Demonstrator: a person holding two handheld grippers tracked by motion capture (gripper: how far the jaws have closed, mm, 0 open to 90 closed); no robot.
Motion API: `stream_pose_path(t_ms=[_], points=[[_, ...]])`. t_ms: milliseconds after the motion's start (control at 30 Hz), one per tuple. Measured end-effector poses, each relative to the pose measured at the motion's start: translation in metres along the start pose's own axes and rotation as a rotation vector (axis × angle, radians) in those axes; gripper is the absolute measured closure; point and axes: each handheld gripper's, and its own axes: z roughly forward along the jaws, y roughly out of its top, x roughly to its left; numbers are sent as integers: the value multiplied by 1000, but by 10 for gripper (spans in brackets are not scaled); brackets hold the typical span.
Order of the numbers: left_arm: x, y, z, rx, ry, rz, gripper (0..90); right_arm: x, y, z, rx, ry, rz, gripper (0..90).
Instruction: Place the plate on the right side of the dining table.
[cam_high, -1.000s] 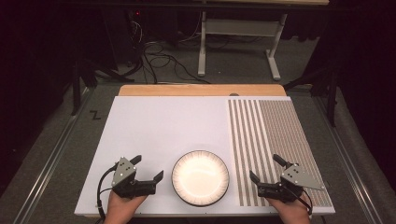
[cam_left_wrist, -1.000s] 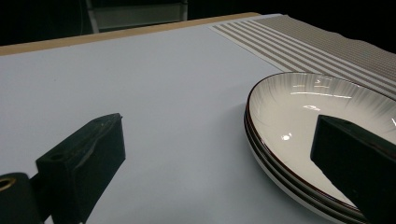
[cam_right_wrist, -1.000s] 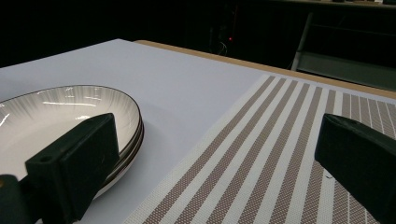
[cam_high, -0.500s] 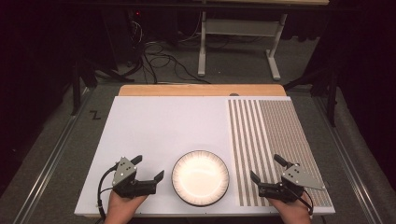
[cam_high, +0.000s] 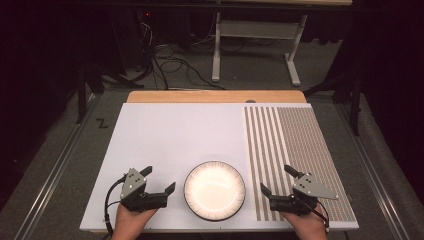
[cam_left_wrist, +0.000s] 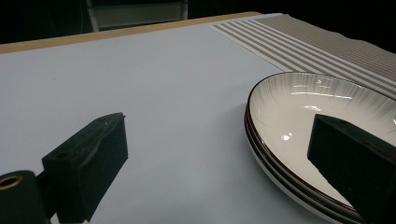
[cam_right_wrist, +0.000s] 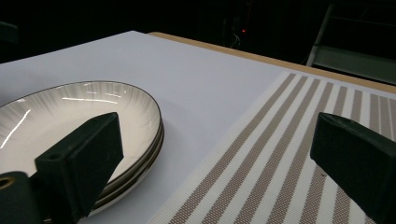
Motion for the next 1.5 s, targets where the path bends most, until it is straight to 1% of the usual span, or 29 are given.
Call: stream_pose_path(t_ms=[67, 133, 233, 300, 367, 467, 500, 533, 600, 633, 667, 700, 733, 800, 833, 933, 967, 1000, 1033, 1167, 1300, 1467, 1500], points=[[2, 0, -2, -4, -2, -3, 74, 3, 4, 2, 10, 11, -10, 57], [3, 1, -3, -8, -4, -8, 78, 5, 12, 5, 13, 32, 0, 104], [4, 1, -4, -12, -7, -17, 83, 7, 18, 11, 36, 46, -15, 149], [5, 2, -4, -12, -9, -19, 89, 9, 21, 16, 48, 50, -20, 170], [4, 2, -4, -13, -12, -20, 92, 12, 24, 21, 62, 59, -14, 195], [4, 1, -4, -9, -15, -14, 101, 15, 27, 26, 73, 66, -18, 246], [3, 1, -4, -9, -16, -13, 101, 17, 26, 28, 69, 75, -7, 287], [3, 1, -4, -9, -17, -12, 102, 18, 25, 28, 63, 88, -10, 327], [3, 1, -4, -4, -18, -10, 107, 22, 19, 29, 57, 86, -17, 391], [3, 1, -3, -4, -19, -13, 107, 24, 15, 31, 69, 97, -12, 425], [3, 1, -3, -3, -21, -16, 107, 27, 13, 33, 99, 108, -13, 442], [3, 1, -2, -3, -22, -15, 108, 28, 11, 34, 114, 109, -29, 468], [2, 1, -2, -2, -22, -12, 108, 29, 9, 33, 119, 105, -23, 502], [1, 1, -2, -1, -25, -8, 108, 30, 6, 32, 127, 111, -11, 532], [1, 1, -1, 0, -27, -10, 108, 31, 5, 31, 129, 108, -14, 550], [0, 0, 0, 3, -27, -13, 108, 32, 3, 29, 137, 106, -36, 587], [0, 0, 0, 3, -28, -11, 108, 32, 2, 28, 140, 108, -29, 606], [0, 0, 0, 4, -29, -11, 109, 32, 2, 27, 136, 116, -37, 612], [-1, 0, 0, 4, -28, -9, 109, 32, 1, 26, 137, 117, -35, 622], [-1, -1, 1, -1, -26, -11, 108, 33, 1, 25, 136, 117, -35, 623], [-2, -2, 2, 6, -29, -9, 108, 32, 0, 25, 170, 99, -13, 622], [-2, -3, 2, 10, -36, -14, 109, 32, 0, 26, 174, 85, -28, 661], [-2, -3, 2, 11, -37, -15, 109, 32, 0, 26, 171, 85, -38, 690]])
